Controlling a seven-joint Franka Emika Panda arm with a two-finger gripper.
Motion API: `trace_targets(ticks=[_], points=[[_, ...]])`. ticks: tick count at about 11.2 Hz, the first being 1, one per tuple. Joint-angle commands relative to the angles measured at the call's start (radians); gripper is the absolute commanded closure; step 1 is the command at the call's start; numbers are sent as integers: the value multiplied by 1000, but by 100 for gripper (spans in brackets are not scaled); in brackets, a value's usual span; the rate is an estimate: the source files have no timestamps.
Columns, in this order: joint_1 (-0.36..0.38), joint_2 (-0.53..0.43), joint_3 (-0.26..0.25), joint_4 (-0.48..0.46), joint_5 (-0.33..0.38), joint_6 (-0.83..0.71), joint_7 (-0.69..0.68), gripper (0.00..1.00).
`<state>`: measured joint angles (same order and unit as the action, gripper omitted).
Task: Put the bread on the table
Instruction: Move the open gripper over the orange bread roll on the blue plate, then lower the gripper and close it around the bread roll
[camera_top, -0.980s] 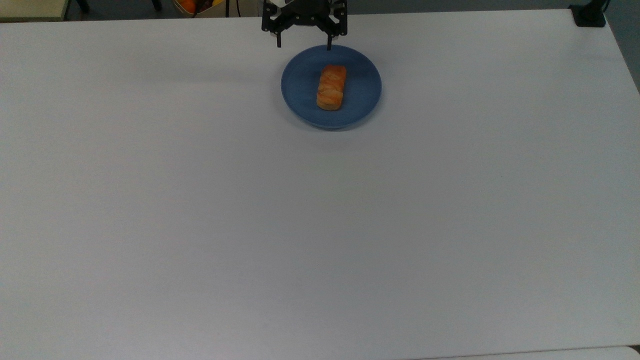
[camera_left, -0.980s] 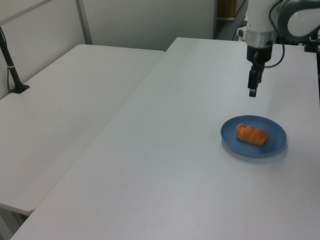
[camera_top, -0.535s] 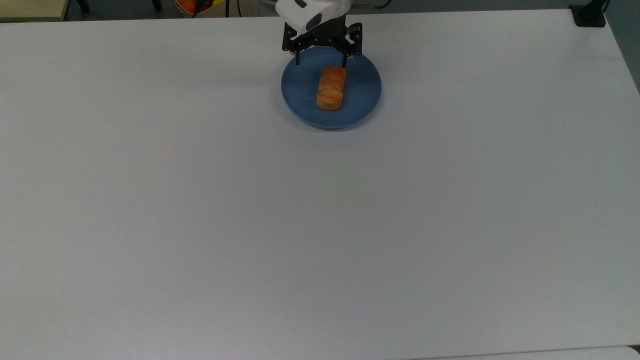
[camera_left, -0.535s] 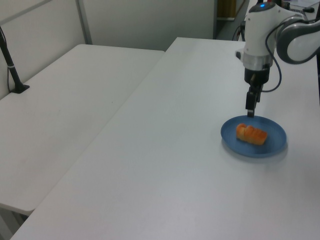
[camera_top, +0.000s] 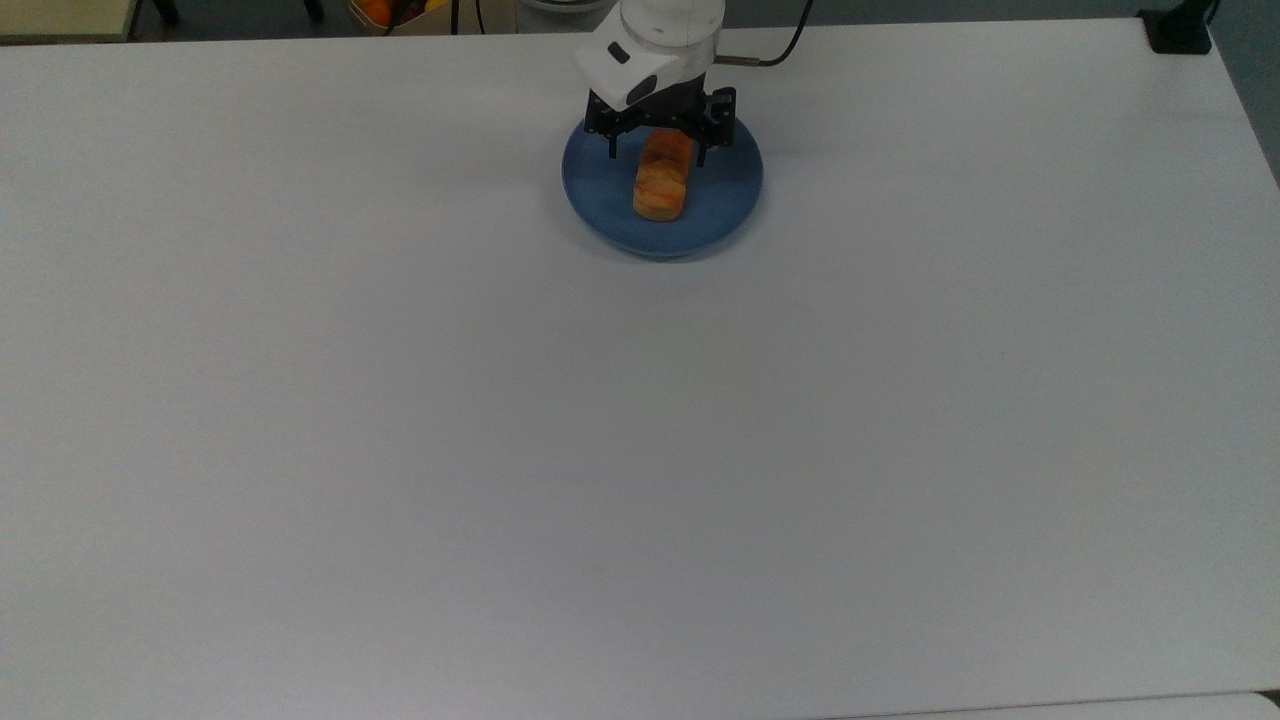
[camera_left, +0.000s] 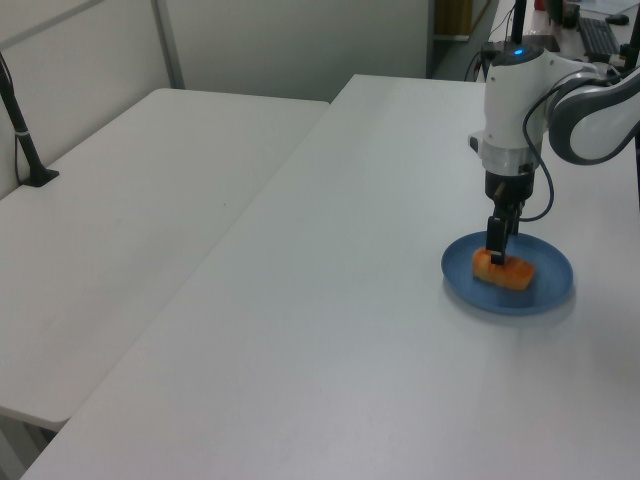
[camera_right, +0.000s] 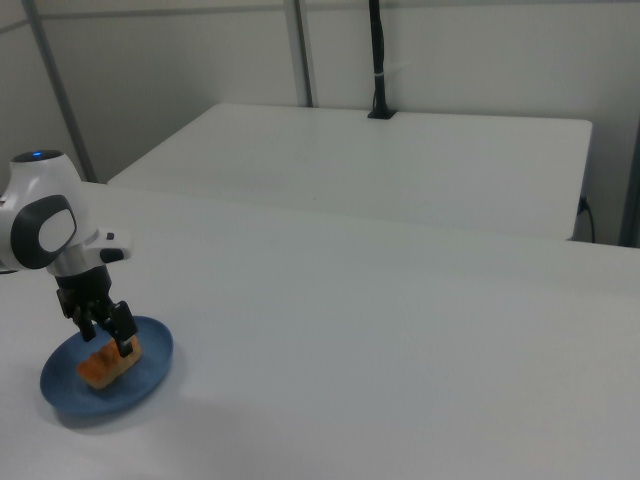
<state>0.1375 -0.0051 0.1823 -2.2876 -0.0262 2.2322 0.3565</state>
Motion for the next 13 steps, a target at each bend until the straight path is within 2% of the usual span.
trace_targets(ticks=[1, 4, 5, 8, 13], points=[[11, 28, -6, -13, 14, 44, 39, 0], [28, 53, -4, -13, 14, 47, 51, 0], [30, 51, -4, -13, 14, 46, 53, 4], [30, 53, -4, -12, 14, 44, 53, 32], [31, 42, -4, -6, 11, 29, 67, 85]])
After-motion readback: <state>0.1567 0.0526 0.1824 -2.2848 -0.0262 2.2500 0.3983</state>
